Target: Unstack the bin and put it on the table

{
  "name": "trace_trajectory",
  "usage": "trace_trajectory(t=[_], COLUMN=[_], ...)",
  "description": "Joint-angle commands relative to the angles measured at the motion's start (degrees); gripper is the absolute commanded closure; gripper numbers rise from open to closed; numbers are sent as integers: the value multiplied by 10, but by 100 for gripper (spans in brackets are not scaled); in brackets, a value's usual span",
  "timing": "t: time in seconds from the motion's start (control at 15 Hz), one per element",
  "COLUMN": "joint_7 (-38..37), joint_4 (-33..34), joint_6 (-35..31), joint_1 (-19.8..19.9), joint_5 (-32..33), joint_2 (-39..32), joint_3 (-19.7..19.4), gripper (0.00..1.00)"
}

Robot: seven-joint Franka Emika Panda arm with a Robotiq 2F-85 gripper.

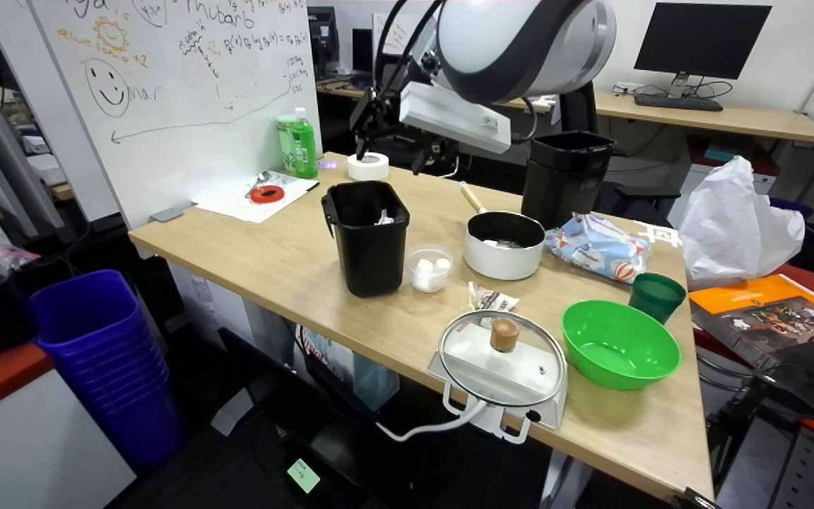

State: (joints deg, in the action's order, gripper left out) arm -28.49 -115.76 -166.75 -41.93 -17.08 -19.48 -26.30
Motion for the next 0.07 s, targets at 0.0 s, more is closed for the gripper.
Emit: trace_trajectory(t=[0.0], joint_7=[0], joint_4=[0], joint_6=[0], joint_1=[0], joint_5=[0], joint_2=[0], joint_3=[0], gripper=[0])
